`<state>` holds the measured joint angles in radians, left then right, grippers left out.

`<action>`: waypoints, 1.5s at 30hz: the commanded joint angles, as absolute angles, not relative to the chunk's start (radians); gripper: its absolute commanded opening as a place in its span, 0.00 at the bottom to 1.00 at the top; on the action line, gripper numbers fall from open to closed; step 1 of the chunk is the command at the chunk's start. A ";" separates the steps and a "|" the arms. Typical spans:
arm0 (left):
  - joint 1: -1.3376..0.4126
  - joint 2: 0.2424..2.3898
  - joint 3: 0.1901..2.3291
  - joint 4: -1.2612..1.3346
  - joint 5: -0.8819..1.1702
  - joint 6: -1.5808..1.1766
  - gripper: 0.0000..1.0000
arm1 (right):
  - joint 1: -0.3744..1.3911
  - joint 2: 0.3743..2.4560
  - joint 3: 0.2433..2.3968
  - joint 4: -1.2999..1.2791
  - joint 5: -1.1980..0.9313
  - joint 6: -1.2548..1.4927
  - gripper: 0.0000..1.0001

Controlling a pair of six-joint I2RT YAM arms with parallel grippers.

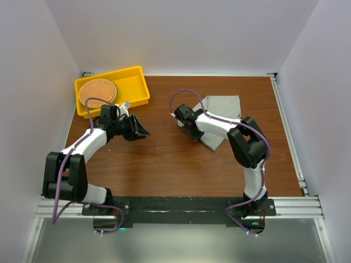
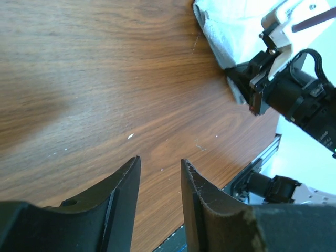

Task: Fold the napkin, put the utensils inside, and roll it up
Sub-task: Roll the napkin with the utensil

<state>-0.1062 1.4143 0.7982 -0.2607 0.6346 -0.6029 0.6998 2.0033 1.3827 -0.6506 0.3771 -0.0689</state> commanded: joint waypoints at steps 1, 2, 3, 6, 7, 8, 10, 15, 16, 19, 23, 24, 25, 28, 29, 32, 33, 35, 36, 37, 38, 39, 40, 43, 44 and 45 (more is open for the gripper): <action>-0.086 1.402 0.766 -0.166 0.718 -0.669 0.43 | 0.727 2.029 1.434 -0.699 0.195 0.083 0.00; -0.086 1.413 0.740 -0.143 0.733 -0.690 0.43 | 0.726 2.028 1.439 -0.703 0.183 0.090 0.00; -0.086 1.417 0.724 -0.083 0.762 -0.713 0.43 | 0.727 2.020 1.443 -0.701 0.167 0.106 0.00; -0.089 1.422 0.652 0.077 0.810 -0.834 0.46 | 0.727 2.017 1.488 -0.719 0.097 0.142 0.00; -0.092 1.425 0.638 0.106 0.814 -0.882 0.46 | 0.729 2.017 1.491 -0.727 0.084 0.149 0.00; -0.106 1.437 0.628 0.129 0.815 -0.897 0.50 | 0.729 2.017 1.496 -0.724 0.049 0.156 0.00; -0.127 1.462 0.630 0.176 0.801 -0.942 0.55 | 0.727 2.013 1.499 -0.713 0.031 0.187 0.00; -0.238 1.587 0.640 0.378 0.730 -1.109 0.64 | 0.726 2.020 1.500 -0.710 0.005 0.213 0.00; -0.251 1.609 0.647 0.397 0.718 -1.150 0.66 | 0.726 2.013 1.497 -0.704 0.003 0.218 0.00; -0.294 1.677 0.689 0.417 0.657 -1.213 0.67 | 0.727 1.996 1.476 -0.684 0.003 0.235 0.00; -0.321 1.721 0.729 0.400 0.585 -1.247 0.71 | 0.727 1.980 1.463 -0.678 -0.021 0.242 0.00; -0.322 1.729 0.732 0.402 0.569 -1.256 0.72 | 0.726 1.979 1.463 -0.678 -0.021 0.242 0.00; -0.325 1.736 0.736 0.399 0.560 -1.265 0.72 | 0.724 1.976 1.463 -0.678 -0.021 0.242 0.00; -0.336 1.778 0.750 0.396 0.543 -1.304 0.73 | 0.724 1.968 1.471 -0.678 -0.026 0.241 0.00; -0.344 1.793 0.752 0.402 0.531 -1.316 0.73 | 0.723 1.968 1.474 -0.678 -0.026 0.242 0.00; -0.359 1.824 0.767 0.379 0.515 -1.359 0.73 | 0.721 1.967 1.483 -0.678 -0.031 0.245 0.00; -0.362 1.833 0.778 0.361 0.517 -1.367 0.73 | 0.721 1.964 1.482 -0.677 -0.032 0.247 0.00; -0.373 1.851 0.793 0.339 0.508 -1.391 0.73 | 0.718 1.962 1.479 -0.670 -0.037 0.249 0.00; -0.376 1.856 0.795 0.337 0.502 -1.402 0.73 | 0.716 1.960 1.477 -0.669 -0.038 0.249 0.00; -0.380 1.856 0.801 0.337 0.494 -1.419 0.73 | 0.715 1.956 1.476 -0.667 -0.040 0.249 0.00; -0.388 1.865 0.808 0.327 0.485 -1.423 0.73 | 0.716 1.954 1.479 -0.669 -0.041 0.247 0.00; -0.390 1.870 0.816 0.315 0.483 -1.420 0.73 | 0.716 1.953 1.477 -0.669 -0.041 0.247 0.00; -0.393 1.874 0.830 0.302 0.483 -1.420 0.73 | 0.715 1.948 1.477 -0.669 -0.043 0.245 0.00; -0.400 1.882 0.842 0.261 0.474 -1.416 0.72 | 0.712 1.939 1.480 -0.670 -0.038 0.245 0.00; -0.400 1.885 0.845 0.238 0.468 -1.416 0.72 | 0.710 1.937 1.482 -0.672 -0.038 0.244 0.00; -0.400 1.887 0.845 0.235 0.465 -1.416 0.72 | 0.706 1.936 1.486 -0.670 -0.041 0.245 0.00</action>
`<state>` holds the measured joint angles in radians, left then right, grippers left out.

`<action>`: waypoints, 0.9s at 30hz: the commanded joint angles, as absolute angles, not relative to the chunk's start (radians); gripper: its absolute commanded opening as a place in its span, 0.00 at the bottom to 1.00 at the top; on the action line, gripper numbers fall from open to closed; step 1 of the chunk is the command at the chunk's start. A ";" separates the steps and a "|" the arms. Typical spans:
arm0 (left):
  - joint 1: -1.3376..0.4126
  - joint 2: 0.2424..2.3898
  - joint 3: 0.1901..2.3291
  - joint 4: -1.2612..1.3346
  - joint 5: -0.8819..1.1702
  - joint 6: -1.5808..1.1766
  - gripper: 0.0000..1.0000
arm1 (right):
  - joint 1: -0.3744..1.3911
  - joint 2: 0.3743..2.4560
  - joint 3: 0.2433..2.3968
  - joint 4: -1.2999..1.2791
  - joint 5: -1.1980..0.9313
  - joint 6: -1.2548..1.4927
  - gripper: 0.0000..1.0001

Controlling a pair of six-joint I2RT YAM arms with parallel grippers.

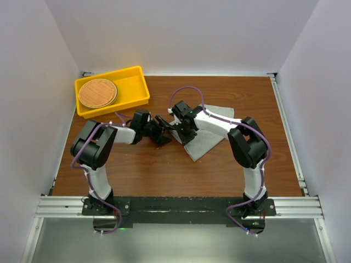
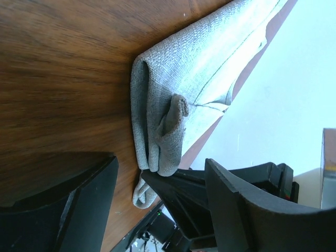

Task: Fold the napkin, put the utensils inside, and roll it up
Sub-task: Roll the napkin with the utensil

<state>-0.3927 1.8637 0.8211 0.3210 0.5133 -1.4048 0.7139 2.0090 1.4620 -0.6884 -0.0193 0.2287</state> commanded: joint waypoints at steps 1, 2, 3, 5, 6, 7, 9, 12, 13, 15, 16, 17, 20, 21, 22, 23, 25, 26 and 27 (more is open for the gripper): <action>-0.402 1.893 0.851 0.235 0.466 -1.416 0.71 | 0.703 1.936 1.488 -0.672 -0.041 0.247 0.00; -0.403 1.899 0.859 0.212 0.466 -1.411 0.70 | 0.701 1.933 1.488 -0.672 -0.043 0.248 0.00; -0.405 1.904 0.870 0.189 0.465 -1.399 0.70 | 0.700 1.930 1.491 -0.670 -0.044 0.249 0.00; -0.411 1.917 0.891 0.164 0.460 -1.385 0.68 | 0.695 1.927 1.494 -0.670 -0.046 0.247 0.00; -0.413 1.921 0.896 0.155 0.454 -1.379 0.68 | 0.693 1.925 1.496 -0.672 -0.045 0.248 0.00; -0.419 1.924 0.896 0.156 0.450 -1.378 0.68 | 0.692 1.925 1.497 -0.672 -0.049 0.249 0.00; -0.422 1.933 0.888 0.198 0.453 -1.381 0.67 | 0.692 1.924 1.502 -0.670 -0.052 0.247 0.00; -0.426 1.956 0.888 0.225 0.463 -1.381 0.66 | 0.689 1.918 1.505 -0.670 -0.057 0.244 0.00; -0.428 1.963 0.888 0.233 0.462 -1.381 0.66 | 0.692 1.917 1.508 -0.670 -0.057 0.244 0.00; -0.430 1.971 0.890 0.239 0.462 -1.378 0.64 | 0.686 1.921 1.512 -0.670 -0.061 0.238 0.00; -0.430 1.976 0.891 0.244 0.460 -1.376 0.63 | 0.687 1.924 1.514 -0.670 -0.063 0.235 0.00; -0.430 1.979 0.893 0.244 0.454 -1.370 0.62 | 0.684 1.925 1.517 -0.672 -0.069 0.230 0.00; -0.431 1.999 0.910 0.242 0.448 -1.355 0.56 | 0.686 1.934 1.522 -0.669 -0.078 0.221 0.00; -0.431 2.008 0.919 0.239 0.445 -1.350 0.53 | 0.686 1.936 1.523 -0.666 -0.081 0.218 0.00; -0.431 2.013 0.920 0.238 0.437 -1.344 0.52 | 0.686 1.939 1.523 -0.666 -0.084 0.210 0.00; -0.431 2.017 0.925 0.235 0.431 -1.326 0.50 | 0.684 1.942 1.526 -0.669 -0.084 0.209 0.00; -0.431 2.028 0.943 0.216 0.417 -1.301 0.45 | 0.686 1.947 1.519 -0.667 -0.094 0.190 0.00; -0.431 2.031 0.949 0.213 0.416 -1.283 0.44 | 0.684 1.947 1.514 -0.666 -0.097 0.186 0.00; -0.431 2.037 0.951 0.218 0.419 -1.279 0.41 | 0.684 1.948 1.509 -0.664 -0.094 0.183 0.00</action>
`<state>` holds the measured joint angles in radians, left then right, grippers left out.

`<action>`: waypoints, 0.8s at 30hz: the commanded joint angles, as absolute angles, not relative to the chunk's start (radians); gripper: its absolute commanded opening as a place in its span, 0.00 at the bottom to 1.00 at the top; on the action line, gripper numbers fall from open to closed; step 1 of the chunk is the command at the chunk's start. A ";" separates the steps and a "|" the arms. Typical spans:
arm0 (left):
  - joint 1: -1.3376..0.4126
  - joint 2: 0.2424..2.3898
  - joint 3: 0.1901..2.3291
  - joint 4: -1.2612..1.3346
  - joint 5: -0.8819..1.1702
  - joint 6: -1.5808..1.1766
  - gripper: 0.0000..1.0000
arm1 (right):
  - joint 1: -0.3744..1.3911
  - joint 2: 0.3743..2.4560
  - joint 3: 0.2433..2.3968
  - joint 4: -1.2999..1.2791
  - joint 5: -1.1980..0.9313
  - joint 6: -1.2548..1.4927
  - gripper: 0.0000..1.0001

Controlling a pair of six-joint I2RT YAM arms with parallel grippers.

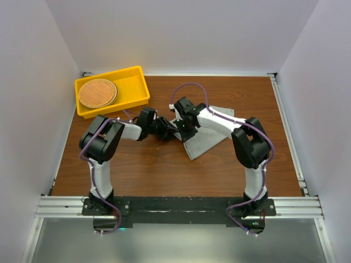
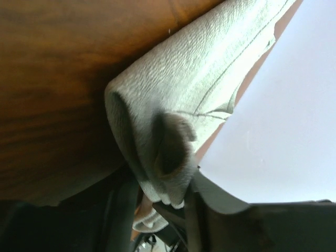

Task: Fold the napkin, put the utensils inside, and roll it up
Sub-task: Roll the napkin with the utensil

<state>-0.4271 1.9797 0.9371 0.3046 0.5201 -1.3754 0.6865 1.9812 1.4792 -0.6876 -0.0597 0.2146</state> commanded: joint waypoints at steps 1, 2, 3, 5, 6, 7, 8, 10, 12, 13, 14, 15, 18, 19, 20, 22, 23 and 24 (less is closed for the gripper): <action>-0.431 2.039 0.951 0.233 0.417 -1.275 0.39 | 0.684 1.948 1.503 -0.663 -0.095 0.180 0.00; -0.431 2.039 0.953 0.239 0.416 -1.263 0.38 | 0.686 1.947 1.488 -0.654 -0.095 0.178 0.00; -0.431 2.042 0.954 0.242 0.413 -1.255 0.35 | 0.686 1.947 1.482 -0.653 -0.095 0.176 0.00; -0.431 2.045 0.957 0.248 0.407 -1.243 0.30 | 0.686 1.945 1.462 -0.638 -0.104 0.176 0.00; -0.431 2.046 0.957 0.259 0.407 -1.241 0.27 | 0.686 1.945 1.457 -0.637 -0.106 0.175 0.00; -0.431 2.048 0.959 0.259 0.408 -1.239 0.25 | 0.684 1.944 1.453 -0.635 -0.104 0.176 0.00; -0.431 2.046 0.963 0.259 0.408 -1.236 0.21 | 0.687 1.939 1.450 -0.632 -0.103 0.176 0.00; -0.431 2.043 0.965 0.259 0.411 -1.235 0.18 | 0.687 1.933 1.440 -0.632 -0.092 0.179 0.08; -0.431 2.039 0.965 0.258 0.413 -1.236 0.15 | 0.690 1.914 1.434 -0.634 -0.081 0.183 0.17; -0.431 2.039 0.963 0.259 0.417 -1.238 0.14 | 0.693 1.904 1.428 -0.632 -0.069 0.183 0.22; -0.431 2.039 0.965 0.261 0.422 -1.242 0.13 | 0.706 1.896 1.425 -0.634 -0.049 0.178 0.30; -0.431 2.039 0.965 0.262 0.426 -1.244 0.12 | 0.712 1.881 1.425 -0.638 -0.041 0.173 0.33; -0.431 2.030 0.963 0.253 0.431 -1.239 0.12 | 0.748 1.850 1.424 -0.653 -0.002 0.161 0.46; -0.431 2.028 0.963 0.252 0.434 -1.238 0.11 | 0.759 1.844 1.416 -0.653 0.026 0.158 0.48; -0.431 2.026 0.963 0.252 0.439 -1.239 0.11 | 0.784 1.835 1.410 -0.647 0.050 0.158 0.52; -0.431 2.023 0.965 0.249 0.445 -1.238 0.11 | 0.804 1.825 1.393 -0.640 0.089 0.153 0.55; -0.431 2.022 0.966 0.247 0.446 -1.235 0.11 | 0.824 1.825 1.388 -0.640 0.100 0.156 0.56; -0.431 2.022 0.966 0.242 0.446 -1.232 0.11 | 0.831 1.828 1.384 -0.640 0.126 0.160 0.58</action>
